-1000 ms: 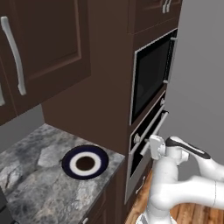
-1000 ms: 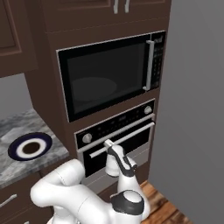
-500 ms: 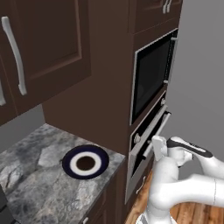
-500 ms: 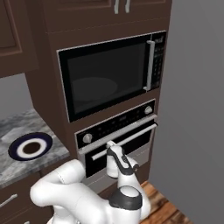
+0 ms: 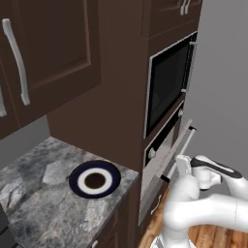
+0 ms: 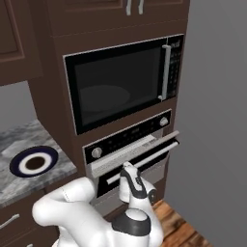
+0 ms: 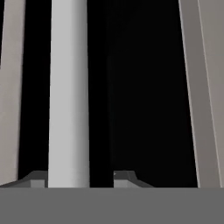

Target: Take the baked cake out of the oven and place it on the plate for cooling. Then close the oven door.

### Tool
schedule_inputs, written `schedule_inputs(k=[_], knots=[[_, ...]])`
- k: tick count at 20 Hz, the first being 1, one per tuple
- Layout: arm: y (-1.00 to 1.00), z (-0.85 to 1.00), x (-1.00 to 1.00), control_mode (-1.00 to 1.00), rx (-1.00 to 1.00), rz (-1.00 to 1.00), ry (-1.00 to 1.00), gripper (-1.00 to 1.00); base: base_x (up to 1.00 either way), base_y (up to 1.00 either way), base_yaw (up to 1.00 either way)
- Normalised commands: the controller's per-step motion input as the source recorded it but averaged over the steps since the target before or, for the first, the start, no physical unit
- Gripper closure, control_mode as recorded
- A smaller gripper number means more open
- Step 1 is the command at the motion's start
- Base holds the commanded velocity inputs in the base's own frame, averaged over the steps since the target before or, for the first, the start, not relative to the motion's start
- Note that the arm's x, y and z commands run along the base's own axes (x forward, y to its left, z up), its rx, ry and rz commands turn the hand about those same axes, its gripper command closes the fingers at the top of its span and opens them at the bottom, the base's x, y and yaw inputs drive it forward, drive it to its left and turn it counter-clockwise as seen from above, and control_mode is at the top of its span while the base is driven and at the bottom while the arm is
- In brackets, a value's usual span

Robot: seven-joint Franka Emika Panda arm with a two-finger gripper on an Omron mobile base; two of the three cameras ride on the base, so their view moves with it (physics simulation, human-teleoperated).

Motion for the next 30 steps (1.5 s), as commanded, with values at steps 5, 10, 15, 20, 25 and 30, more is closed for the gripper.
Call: schedule_inputs(k=[5, 10, 15, 20, 25, 30], knots=[[-1.0, -0.81, -0.23, -1.0, 0.0, -0.1, 0.1, 1.0, 0.0, 0.0, 0.0], [-1.0, -0.92, -0.17, -1.0, -0.03, -0.1, 0.14, 1.0, 0.0, 0.0, 0.0], [-1.0, -1.0, -0.18, -1.0, -0.06, -0.11, 0.19, 1.0, 0.0, 0.0, 0.0], [-1.0, -1.0, -0.16, -1.0, -0.08, -0.11, 0.19, 1.0, 0.0, 0.0, 0.0], [-1.0, -1.0, -0.15, -1.0, -0.08, -0.11, 0.2, 1.0, 0.0, 0.0, 0.0], [-1.0, -0.99, -0.15, -1.0, -0.09, -0.11, 0.2, 1.0, 0.0, 0.0, 0.0]])
